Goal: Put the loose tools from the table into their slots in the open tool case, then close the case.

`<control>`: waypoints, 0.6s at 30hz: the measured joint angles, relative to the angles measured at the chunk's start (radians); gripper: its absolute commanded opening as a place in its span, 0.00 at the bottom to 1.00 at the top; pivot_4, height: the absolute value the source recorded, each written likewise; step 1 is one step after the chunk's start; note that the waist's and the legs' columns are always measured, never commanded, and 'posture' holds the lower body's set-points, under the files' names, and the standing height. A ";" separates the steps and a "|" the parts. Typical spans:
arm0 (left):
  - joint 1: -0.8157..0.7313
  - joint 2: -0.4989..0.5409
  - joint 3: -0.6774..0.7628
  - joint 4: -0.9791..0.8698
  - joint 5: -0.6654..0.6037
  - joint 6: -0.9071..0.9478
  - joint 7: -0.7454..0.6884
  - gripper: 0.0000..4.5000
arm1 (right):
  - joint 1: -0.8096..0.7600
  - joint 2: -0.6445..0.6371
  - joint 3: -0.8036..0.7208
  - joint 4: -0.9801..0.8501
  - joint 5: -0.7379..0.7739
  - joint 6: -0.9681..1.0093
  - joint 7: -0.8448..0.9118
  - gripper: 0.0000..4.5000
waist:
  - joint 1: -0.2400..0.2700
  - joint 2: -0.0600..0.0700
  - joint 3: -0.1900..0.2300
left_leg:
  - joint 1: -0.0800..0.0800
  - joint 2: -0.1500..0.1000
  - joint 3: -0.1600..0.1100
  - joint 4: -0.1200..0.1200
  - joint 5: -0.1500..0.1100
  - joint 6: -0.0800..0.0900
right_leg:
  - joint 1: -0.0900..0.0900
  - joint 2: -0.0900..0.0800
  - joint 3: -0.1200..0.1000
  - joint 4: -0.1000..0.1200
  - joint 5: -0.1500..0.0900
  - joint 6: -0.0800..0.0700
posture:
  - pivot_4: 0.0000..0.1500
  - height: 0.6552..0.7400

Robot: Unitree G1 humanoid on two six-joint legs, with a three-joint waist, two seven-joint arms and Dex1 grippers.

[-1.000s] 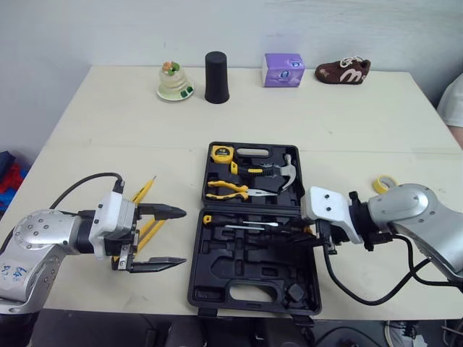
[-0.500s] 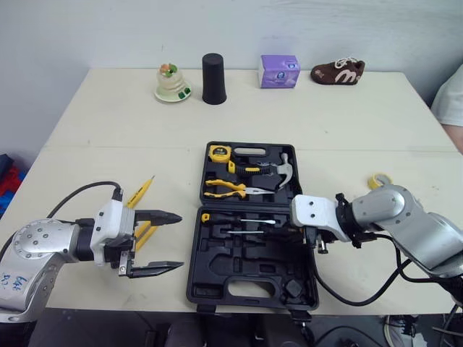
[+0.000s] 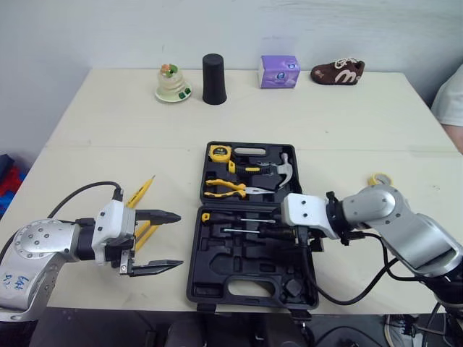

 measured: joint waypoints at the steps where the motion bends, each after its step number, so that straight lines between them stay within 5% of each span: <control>1: 0.005 -0.003 0.000 0.000 0.001 -0.003 0.000 1.00 | 0.011 0.004 -0.050 0.025 0.030 -0.042 0.024 0.84 | 0.001 0.000 0.000 | 0.000 0.000 0.000 0.000 0.000 0.000 | 0.000 0.000 0.000 0.000 0.000 0.000 | 1.00 1.00; 4: 0.008 -0.013 -0.005 0.005 0.006 -0.011 0.001 1.00 | 0.033 0.091 -0.146 0.082 0.123 -0.179 0.081 0.79 | -0.001 -0.002 0.000 | 0.001 0.000 0.000 0.001 -0.001 0.001 | 0.001 0.001 0.000 0.001 0.000 0.000 | 1.00 1.00; 7: -0.009 -0.018 -0.016 0.006 0.010 -0.014 0.005 1.00 | 0.085 0.153 -0.178 0.095 0.191 -0.218 0.098 0.56 | 0.002 -0.002 0.000 | 0.001 0.000 -0.001 0.001 0.000 0.000 | 0.001 0.001 0.000 0.002 0.000 0.000 | 1.00 1.00; 12: -0.021 -0.018 -0.019 0.014 0.010 -0.013 0.007 1.00 | 0.165 0.199 -0.180 0.224 0.163 -0.329 0.105 0.03 | 0.003 -0.002 0.000 | 0.002 -0.001 0.000 0.003 0.000 0.002 | 0.002 0.000 0.000 0.002 0.001 0.001 | 1.00 1.00; 18: -0.035 -0.018 -0.021 0.037 0.018 -0.013 0.008 1.00 | 0.185 0.229 -0.147 0.416 0.061 -0.492 0.113 0.01 | -0.002 -0.002 0.000 | 0.005 -0.001 0.002 0.001 0.000 0.001 | 0.003 0.001 0.001 0.003 0.001 0.001 | 1.00 1.00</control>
